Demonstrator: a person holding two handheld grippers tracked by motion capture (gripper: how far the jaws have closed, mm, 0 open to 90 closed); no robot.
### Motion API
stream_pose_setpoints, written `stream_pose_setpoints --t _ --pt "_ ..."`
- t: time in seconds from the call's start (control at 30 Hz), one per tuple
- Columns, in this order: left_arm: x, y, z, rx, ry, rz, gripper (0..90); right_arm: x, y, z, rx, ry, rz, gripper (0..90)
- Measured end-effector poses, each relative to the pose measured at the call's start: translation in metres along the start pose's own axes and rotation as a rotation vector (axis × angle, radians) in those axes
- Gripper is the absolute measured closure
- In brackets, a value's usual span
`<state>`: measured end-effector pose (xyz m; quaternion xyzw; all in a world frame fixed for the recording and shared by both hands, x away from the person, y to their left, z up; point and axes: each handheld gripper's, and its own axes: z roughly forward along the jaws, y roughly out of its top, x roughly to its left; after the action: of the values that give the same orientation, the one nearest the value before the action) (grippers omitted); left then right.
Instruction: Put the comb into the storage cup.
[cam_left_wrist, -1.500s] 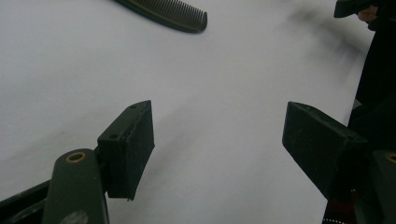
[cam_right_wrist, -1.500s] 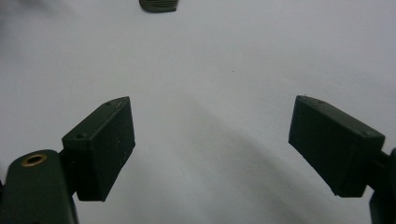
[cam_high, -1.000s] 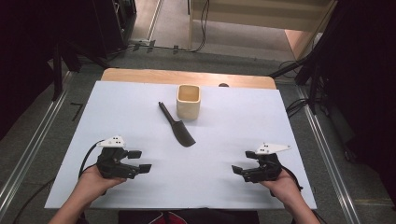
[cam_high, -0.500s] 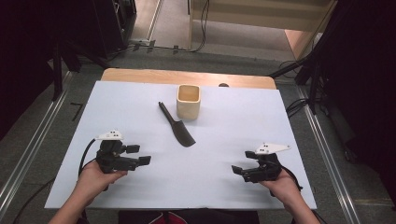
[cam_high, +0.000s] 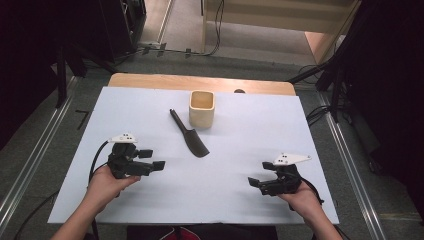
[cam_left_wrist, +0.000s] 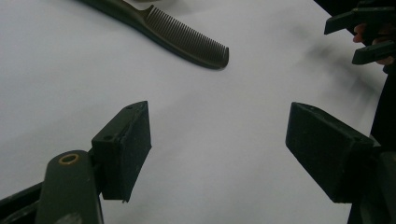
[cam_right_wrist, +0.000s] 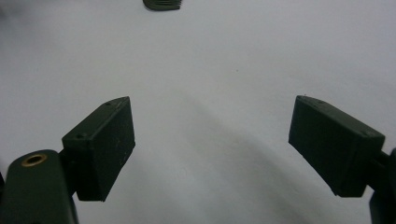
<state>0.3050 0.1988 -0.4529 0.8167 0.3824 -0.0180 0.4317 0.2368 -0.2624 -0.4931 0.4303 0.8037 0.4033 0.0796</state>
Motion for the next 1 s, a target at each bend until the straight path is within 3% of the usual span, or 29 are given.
stream_pose_setpoints --t 0.47,1.0 --pt "0.005 0.021 0.005 -0.002 0.02 0.005 23.3 0.0 0.0 0.0 -0.004 0.002 -0.001 12.8" --pt "0.011 0.047 0.011 -0.001 0.008 -0.003 23.9 -0.001 0.0 0.0 -0.004 -0.001 -0.002 12.8"
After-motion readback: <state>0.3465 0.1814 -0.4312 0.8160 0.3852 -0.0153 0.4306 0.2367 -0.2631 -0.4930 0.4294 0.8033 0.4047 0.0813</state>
